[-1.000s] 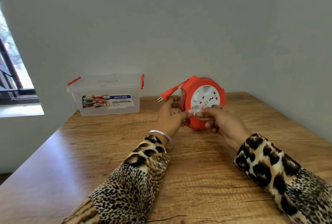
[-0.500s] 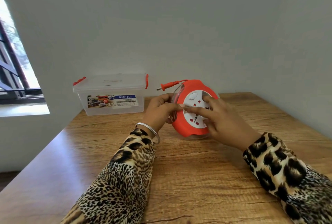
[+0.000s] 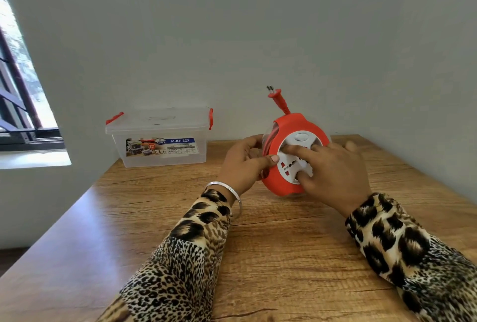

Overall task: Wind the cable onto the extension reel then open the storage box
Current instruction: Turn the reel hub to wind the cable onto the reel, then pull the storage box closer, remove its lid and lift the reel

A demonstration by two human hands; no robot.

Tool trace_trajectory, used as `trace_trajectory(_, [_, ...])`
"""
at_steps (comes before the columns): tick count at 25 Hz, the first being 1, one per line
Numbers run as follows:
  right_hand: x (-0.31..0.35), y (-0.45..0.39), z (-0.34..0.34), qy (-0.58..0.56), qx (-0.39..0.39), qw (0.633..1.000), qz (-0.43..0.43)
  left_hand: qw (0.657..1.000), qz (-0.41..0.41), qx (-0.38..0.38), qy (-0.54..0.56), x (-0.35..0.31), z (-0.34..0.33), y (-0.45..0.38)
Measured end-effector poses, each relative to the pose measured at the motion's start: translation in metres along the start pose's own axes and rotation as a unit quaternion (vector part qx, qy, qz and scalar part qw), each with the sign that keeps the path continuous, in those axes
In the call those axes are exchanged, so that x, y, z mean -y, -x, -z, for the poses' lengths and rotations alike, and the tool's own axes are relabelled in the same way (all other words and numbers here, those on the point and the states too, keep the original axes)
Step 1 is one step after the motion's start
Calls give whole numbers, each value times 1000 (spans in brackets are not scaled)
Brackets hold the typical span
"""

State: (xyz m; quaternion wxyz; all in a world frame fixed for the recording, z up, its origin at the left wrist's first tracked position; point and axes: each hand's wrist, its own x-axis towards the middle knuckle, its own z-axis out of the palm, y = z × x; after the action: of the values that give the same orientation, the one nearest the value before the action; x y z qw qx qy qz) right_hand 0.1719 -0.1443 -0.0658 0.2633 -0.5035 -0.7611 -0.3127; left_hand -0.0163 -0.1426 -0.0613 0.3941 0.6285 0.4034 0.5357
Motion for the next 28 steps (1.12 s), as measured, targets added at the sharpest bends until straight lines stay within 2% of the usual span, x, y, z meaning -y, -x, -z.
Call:
trace_trajectory(3, [1, -1, 2, -34, 8, 999, -28, 1000, -6, -11, 2, 4, -4, -1])
trace_trajectory(5, [1, -2, -1, -54, 30, 997, -38, 999, 22, -22, 21, 7, -6, -2])
trace_trajectory(8, [-5, -7, -11, -92, 103, 989, -52, 994, 90, -37, 42, 16, -13, 0])
trace_trajectory(10, [-10, -7, -19, -150, 173, 970, -80, 990, 124, -43, 56, 25, -17, -2])
trace_trajectory(13, [-15, -6, -32, -214, 222, 946, -102, 988, 139, -40, 63, 35, -22, -11])
trace_trajectory(19, [-15, -11, -51, -234, 217, 940, -120, 981, 149, -39, -122, 52, -14, -35])
trace_trajectory(23, [-20, -17, -53, -207, 241, 940, -127, 942, 97, -24, -319, 47, -16, -41])
trace_trajectory(26, [-20, -18, -48, -203, 255, 936, -135, 936, 42, -34, -348, 40, -20, -33])
trace_trajectory(28, [-16, -22, -43, -208, 278, 925, -152, 936, 61, -24, -345, 44, -17, -31])
